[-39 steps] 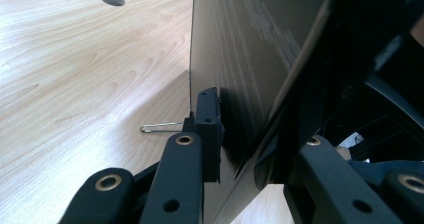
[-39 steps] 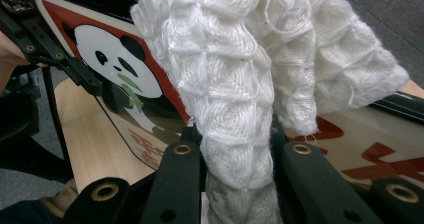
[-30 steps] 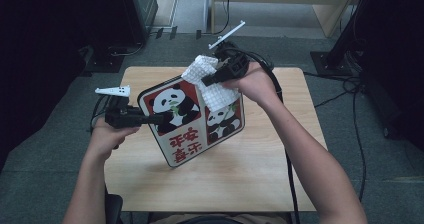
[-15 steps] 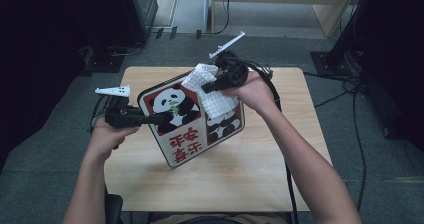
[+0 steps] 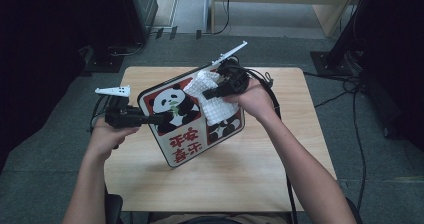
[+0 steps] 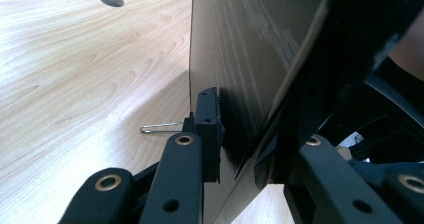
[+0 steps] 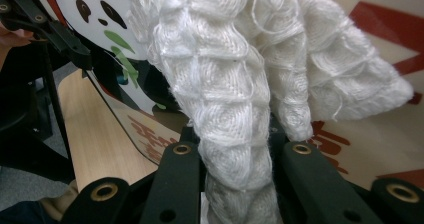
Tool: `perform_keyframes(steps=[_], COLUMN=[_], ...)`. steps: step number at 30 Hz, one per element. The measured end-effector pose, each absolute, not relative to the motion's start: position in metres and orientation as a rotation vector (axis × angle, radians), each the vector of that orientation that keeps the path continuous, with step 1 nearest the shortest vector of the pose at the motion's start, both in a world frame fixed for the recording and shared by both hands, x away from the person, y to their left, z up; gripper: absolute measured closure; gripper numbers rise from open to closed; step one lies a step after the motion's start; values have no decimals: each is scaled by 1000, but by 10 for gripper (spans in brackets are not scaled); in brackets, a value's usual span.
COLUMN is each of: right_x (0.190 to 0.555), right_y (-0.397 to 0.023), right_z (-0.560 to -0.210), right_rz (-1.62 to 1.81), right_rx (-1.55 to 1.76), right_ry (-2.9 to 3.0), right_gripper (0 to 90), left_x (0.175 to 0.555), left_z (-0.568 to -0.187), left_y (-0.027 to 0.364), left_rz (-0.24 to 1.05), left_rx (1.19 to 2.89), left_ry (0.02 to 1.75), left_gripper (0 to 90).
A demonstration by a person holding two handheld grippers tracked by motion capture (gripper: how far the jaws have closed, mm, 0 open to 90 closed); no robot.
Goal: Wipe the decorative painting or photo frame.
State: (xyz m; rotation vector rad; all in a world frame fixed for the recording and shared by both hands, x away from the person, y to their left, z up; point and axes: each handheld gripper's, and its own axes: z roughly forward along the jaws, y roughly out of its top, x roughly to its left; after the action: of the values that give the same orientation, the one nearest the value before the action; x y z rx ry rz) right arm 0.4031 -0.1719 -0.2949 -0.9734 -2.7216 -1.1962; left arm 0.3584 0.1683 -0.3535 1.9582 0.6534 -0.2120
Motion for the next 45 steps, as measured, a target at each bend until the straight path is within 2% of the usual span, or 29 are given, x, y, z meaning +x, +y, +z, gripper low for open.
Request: perform_keyframes(steps=[45], right_x=[391], right_y=[-181], right_z=[-344], right_rz=[-1230], right_rx=[-984], right_ry=[-2653], right_gripper=[758], left_x=[358], left_z=[-353], left_y=[168], left_rz=[-205], left_rx=[1963], left_ry=[653], left_gripper=[758])
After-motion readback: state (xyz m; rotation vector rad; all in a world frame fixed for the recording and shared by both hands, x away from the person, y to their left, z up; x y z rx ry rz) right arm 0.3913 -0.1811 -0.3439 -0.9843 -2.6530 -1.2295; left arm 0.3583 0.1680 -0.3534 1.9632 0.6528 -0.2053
